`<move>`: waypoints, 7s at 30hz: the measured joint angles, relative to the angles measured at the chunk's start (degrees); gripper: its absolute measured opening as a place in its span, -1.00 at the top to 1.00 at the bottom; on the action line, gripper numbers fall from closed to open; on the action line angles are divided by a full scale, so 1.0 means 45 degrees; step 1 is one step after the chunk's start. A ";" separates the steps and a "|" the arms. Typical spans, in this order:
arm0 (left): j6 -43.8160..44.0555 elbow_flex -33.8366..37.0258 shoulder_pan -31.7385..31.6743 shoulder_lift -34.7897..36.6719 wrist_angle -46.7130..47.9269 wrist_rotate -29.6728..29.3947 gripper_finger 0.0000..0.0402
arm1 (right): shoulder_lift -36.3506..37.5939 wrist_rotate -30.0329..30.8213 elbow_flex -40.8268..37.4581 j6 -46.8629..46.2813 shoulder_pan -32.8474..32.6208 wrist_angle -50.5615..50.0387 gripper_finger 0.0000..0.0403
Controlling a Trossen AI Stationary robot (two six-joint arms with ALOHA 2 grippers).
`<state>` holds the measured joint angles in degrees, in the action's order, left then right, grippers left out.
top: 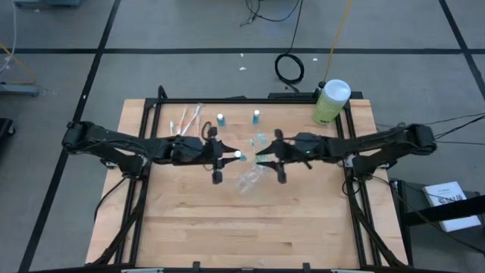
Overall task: Pick & Place toothbrushing station
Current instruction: Put the mouthwash bottle into the transparent organizer
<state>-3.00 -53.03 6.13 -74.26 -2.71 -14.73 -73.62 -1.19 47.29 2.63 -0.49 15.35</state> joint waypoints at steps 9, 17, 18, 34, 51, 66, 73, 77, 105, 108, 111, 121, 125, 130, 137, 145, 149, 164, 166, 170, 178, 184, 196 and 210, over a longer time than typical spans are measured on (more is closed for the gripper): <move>0.0906 0.0023 -0.0397 -0.2878 -0.1862 0.1216 0.54 | 0.2222 0.0305 0.0005 0.0605 -0.0250 -0.0563 0.31; 0.1390 0.0020 -0.0393 -0.4719 -0.3538 0.1305 0.54 | 0.2385 0.0305 0.0010 0.0743 -0.0262 -0.0805 0.31; 0.1477 0.0037 -0.0404 -0.4867 -0.3525 0.1314 0.54 | 0.2385 0.0301 0.0010 0.0758 -0.0262 -0.0815 0.31; 0.2097 0.0032 -0.0504 -0.6238 -0.4096 0.1314 0.54 | 0.2385 0.0300 -0.0491 0.0780 -0.0262 -0.0306 0.32; 0.2074 0.0008 -0.0504 -0.6987 -0.4869 0.1533 0.54 | 0.2385 0.0276 -0.0491 0.0903 -0.0262 -0.0091 0.34; 0.2039 0.0037 -0.0247 -0.7014 -0.4957 0.0475 -0.58 | 0.2385 0.0266 -0.0491 0.0903 -0.0262 -0.0136 0.35; 0.2060 0.0037 -0.0073 -0.6858 -0.5574 0.0493 -0.90 | 0.2385 0.0266 -0.0491 0.0903 -0.0262 -0.0140 0.36; 0.2059 0.0037 0.0052 -0.6309 -0.5674 0.0493 -0.95 | 0.2385 0.0263 -0.0491 0.0903 -0.0258 -0.0149 0.36; 0.2171 0.0072 -0.2013 -0.0393 0.3100 -0.4733 -0.95 | 0.2385 0.2579 -0.0491 0.2011 0.0288 -0.1213 0.36; 0.1961 0.0473 -0.2787 -0.0492 0.2631 -0.4113 -0.95 | 0.2385 0.2561 -0.0491 0.2006 0.0673 -0.1195 0.36; 0.1589 0.1150 -0.3566 -0.0500 0.1682 -0.3250 -0.95 | 0.2385 0.2547 -0.0507 0.2006 0.1124 -0.1170 0.35; 0.1012 0.2597 -0.5277 -0.0505 -0.0717 -0.2030 -0.95 | 0.1955 0.1831 -0.1230 0.1914 0.5085 0.0157 0.35; 0.0484 0.2602 -0.5357 -0.0505 -0.1083 -0.1915 -0.95 | 0.0724 0.0190 -0.1234 0.1558 0.7362 0.0787 0.28; 0.0264 0.2602 -0.5357 -0.0505 -0.1729 -0.1430 -0.95 | -0.1899 -0.1807 -0.1205 0.0754 0.8952 0.1979 0.05; 0.0048 0.2602 -0.5357 -0.0505 -0.2056 -0.1061 -0.95 | -0.4724 -0.2134 -0.0179 0.0583 0.9156 0.2375 -0.24; -0.0030 0.2602 -0.5357 -0.0503 -0.2039 -0.1066 -0.95 | -0.6475 -0.3305 0.0986 0.0265 0.9084 0.2474 -0.25; 0.0019 0.2602 -0.5357 -0.0500 -0.2128 -0.1066 -0.95 | -0.6795 -0.3469 0.1308 0.0293 0.9005 0.2512 -0.25; -0.0034 0.2602 -0.5365 -0.0500 -0.2213 -0.1066 -0.95 | -0.6795 -0.3799 0.1375 0.0305 0.8473 0.3320 -0.25; -0.0039 0.2602 -0.5385 -0.0500 -0.2233 -0.1066 -0.95 | -0.6795 -0.3797 0.1375 0.0306 0.8461 0.3293 -0.25; -0.0177 0.2602 -0.5395 -0.0500 -0.2233 -0.1066 -0.95 | -0.6795 -0.3793 0.1375 0.0324 0.8461 0.3361 -0.25; -0.0185 0.2602 -0.5391 -0.0500 -0.2301 -0.1071 -0.95 | -0.6795 -0.3746 0.1370 0.0250 0.8466 0.3672 -0.25; -0.0185 0.2602 -0.5391 -0.0495 -0.2461 -0.1071 -0.95 | -0.7284 -0.3605 0.1375 0.0279 0.8437 0.3934 -0.25; -0.0180 0.2607 -0.5391 -0.0495 -0.2443 -0.1071 -0.95 | -0.7597 -0.3420 0.1384 0.0259 0.8437 0.4735 -0.13; -0.0180 0.2607 -0.5391 -0.0495 -0.2427 -0.1071 -0.95 | -0.7597 -0.3435 0.1384 0.0281 0.8437 0.4727 0.36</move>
<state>-3.81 -41.30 -18.13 -76.49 -13.63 -19.55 -107.81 -16.64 53.52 3.90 37.47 36.62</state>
